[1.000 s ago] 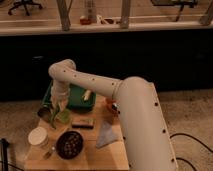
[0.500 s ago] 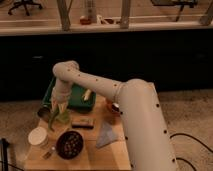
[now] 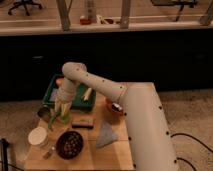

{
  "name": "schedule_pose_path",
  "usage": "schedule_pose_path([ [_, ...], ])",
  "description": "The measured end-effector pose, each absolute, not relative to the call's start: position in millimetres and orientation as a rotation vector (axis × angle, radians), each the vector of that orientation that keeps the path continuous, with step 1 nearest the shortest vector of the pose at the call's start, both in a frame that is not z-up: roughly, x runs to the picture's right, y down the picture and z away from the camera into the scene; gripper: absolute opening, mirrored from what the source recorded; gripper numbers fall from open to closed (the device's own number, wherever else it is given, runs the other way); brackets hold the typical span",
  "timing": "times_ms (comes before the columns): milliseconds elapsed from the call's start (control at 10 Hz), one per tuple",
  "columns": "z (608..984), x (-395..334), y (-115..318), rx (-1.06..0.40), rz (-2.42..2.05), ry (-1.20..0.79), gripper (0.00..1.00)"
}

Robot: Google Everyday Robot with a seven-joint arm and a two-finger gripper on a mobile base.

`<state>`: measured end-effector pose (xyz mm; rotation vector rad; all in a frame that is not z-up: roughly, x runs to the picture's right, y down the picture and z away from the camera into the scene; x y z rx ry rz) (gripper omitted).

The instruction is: Place pepper in plastic cup

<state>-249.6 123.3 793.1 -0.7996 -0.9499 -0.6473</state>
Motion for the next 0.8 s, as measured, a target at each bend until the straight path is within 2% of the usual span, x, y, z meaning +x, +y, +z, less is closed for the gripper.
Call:
schedule_pose_path([
  [800,799.6,-254.1,124.7,-0.835,-0.546,-1.062,0.00],
])
